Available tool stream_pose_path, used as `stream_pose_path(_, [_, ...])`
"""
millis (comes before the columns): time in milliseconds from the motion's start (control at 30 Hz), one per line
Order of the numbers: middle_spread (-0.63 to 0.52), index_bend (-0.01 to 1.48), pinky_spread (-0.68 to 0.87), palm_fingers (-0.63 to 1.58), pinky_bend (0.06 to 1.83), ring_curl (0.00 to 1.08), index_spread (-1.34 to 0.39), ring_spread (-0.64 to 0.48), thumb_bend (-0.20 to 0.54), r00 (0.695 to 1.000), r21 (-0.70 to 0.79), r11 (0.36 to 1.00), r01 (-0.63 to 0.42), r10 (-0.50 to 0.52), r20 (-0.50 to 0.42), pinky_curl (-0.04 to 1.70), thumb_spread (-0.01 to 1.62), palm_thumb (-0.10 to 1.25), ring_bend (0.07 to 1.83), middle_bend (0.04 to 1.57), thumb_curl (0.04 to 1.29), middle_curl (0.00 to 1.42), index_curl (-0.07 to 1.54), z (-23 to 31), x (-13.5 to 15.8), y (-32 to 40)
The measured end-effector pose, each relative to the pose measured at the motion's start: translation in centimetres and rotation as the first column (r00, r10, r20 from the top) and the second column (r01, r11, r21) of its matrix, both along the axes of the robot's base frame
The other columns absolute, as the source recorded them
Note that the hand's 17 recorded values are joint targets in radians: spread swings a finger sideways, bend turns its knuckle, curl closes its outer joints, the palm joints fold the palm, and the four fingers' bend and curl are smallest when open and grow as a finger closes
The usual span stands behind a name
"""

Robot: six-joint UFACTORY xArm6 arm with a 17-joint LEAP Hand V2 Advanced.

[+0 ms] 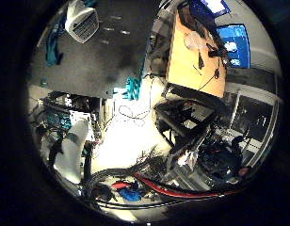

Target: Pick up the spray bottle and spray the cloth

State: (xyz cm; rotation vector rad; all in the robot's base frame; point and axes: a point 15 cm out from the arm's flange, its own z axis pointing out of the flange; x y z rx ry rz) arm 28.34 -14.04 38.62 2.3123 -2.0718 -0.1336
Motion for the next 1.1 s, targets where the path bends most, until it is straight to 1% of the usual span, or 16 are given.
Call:
stream_pose_path(133, [0.16, 0.18, 0.38, 0.05, 0.33, 0.24, -0.27, 0.21, -0.015, 1.0, 0.0, 1.0, 0.002, -0.002, 0.007, 0.32, 1.26, 0.47, 0.19, 0.18, 0.25, 0.29, 0.32, 0.1, 0.0, -0.1])
stream_pose_path(333, [0.16, 0.17, 0.39, 0.06, 0.34, 0.25, -0.27, 0.21, -0.015, 0.997, -0.012, 0.999, 0.035, -0.034, 0.064, 0.32, 1.26, 0.47, 0.21, 0.18, 0.25, 0.28, 0.31, 0.5, 0.4, -2.3])
stream_pose_path(500, [0.15, 0.17, 0.38, 0.07, 0.34, 0.25, -0.27, 0.21, -0.015, 0.996, 0.006, 0.999, 0.052, -0.053, 0.068, 0.32, 1.26, 0.47, 0.21, 0.18, 0.25, 0.28, 0.31, 0.2, -0.1, -3.5])
stream_pose_path(767, [0.15, 0.17, 0.38, 0.08, 0.35, 0.26, -0.27, 0.21, -0.015, 0.992, 0.105, 0.991, 0.086, -0.095, 0.08, 0.32, 1.26, 0.47, 0.21, 0.19, 0.25, 0.29, 0.3, -1.3, -0.5, -5.3])
stream_pose_path(867, [0.15, 0.16, 0.38, 0.07, 0.36, 0.27, -0.26, 0.2, -0.017, 0.992, 0.139, 0.987, 0.082, -0.095, 0.086, 0.32, 1.25, 0.47, 0.22, 0.19, 0.25, 0.29, 0.29, -1.8, -0.4, -5.7])
stream_pose_path(1100, [0.15, 0.15, 0.38, 0.03, 0.4, 0.28, -0.3, 0.21, -0.017, 0.982, 0.277, 0.959, 0.061, -0.107, 0.154, 0.33, 1.21, 0.45, 0.26, 0.19, 0.26, 0.3, 0.27, -2.9, 0.8, -5.9])
